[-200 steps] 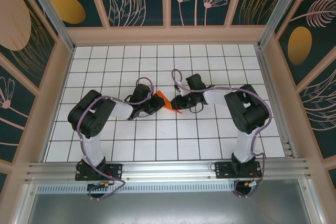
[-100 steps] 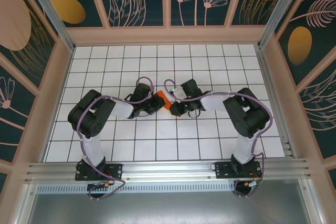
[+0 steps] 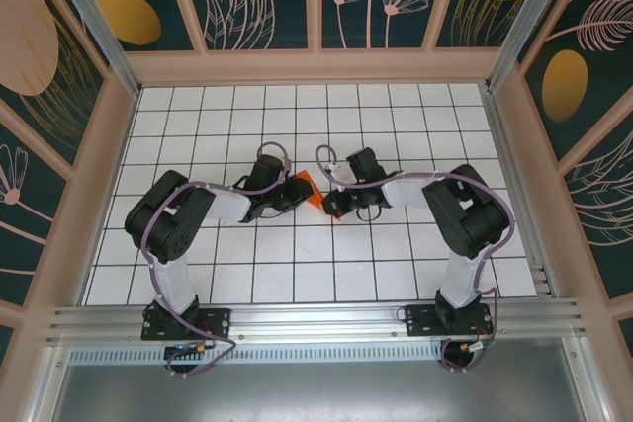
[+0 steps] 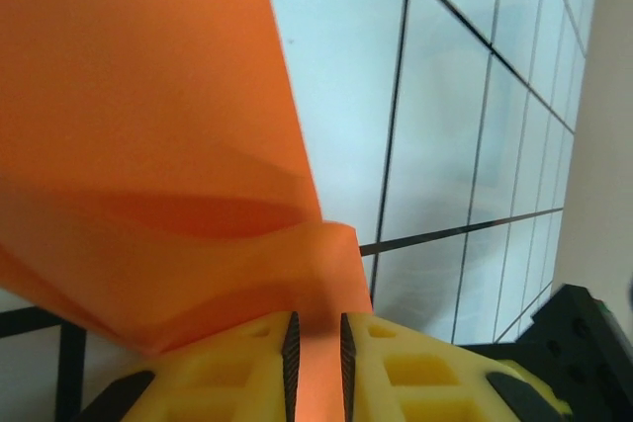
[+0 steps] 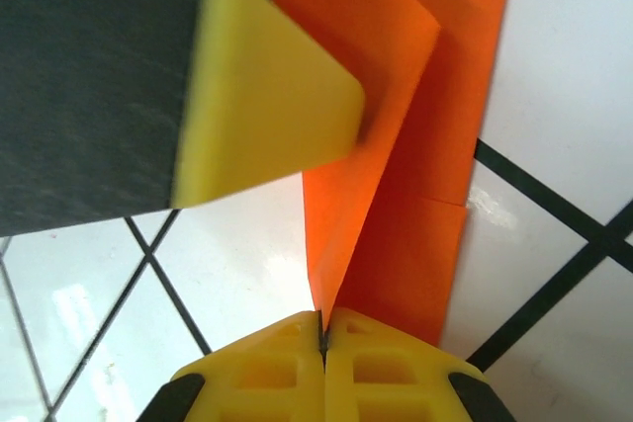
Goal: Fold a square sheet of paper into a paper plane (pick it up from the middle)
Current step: Fold the wing for the fifth time at the center of the table.
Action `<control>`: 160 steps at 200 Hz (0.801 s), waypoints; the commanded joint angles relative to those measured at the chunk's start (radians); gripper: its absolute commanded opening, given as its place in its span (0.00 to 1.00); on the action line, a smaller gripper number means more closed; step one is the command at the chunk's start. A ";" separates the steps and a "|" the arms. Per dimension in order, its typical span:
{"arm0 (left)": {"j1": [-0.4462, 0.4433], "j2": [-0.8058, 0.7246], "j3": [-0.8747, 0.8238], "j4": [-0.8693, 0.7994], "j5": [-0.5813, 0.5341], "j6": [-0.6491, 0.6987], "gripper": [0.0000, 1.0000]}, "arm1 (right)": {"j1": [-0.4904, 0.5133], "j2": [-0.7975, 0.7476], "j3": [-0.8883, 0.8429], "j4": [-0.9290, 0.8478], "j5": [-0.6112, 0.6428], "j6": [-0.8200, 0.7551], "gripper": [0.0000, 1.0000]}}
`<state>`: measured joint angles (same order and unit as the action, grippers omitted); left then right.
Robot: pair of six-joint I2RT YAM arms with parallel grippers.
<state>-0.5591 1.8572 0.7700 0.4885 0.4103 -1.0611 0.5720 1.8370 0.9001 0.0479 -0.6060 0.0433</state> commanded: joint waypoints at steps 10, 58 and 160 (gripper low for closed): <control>0.001 -0.046 -0.061 0.135 0.032 0.010 0.23 | -0.019 0.024 -0.009 0.050 -0.166 0.101 0.00; -0.017 -0.011 -0.072 0.201 0.074 0.000 0.20 | -0.018 0.085 0.026 0.008 -0.184 0.137 0.00; -0.029 0.001 -0.093 0.168 0.051 0.013 0.17 | -0.058 0.173 0.065 -0.074 -0.141 0.202 0.00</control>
<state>-0.5800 1.8580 0.6914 0.6472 0.4633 -1.0622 0.5224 1.9514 0.9565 0.0299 -0.8211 0.2359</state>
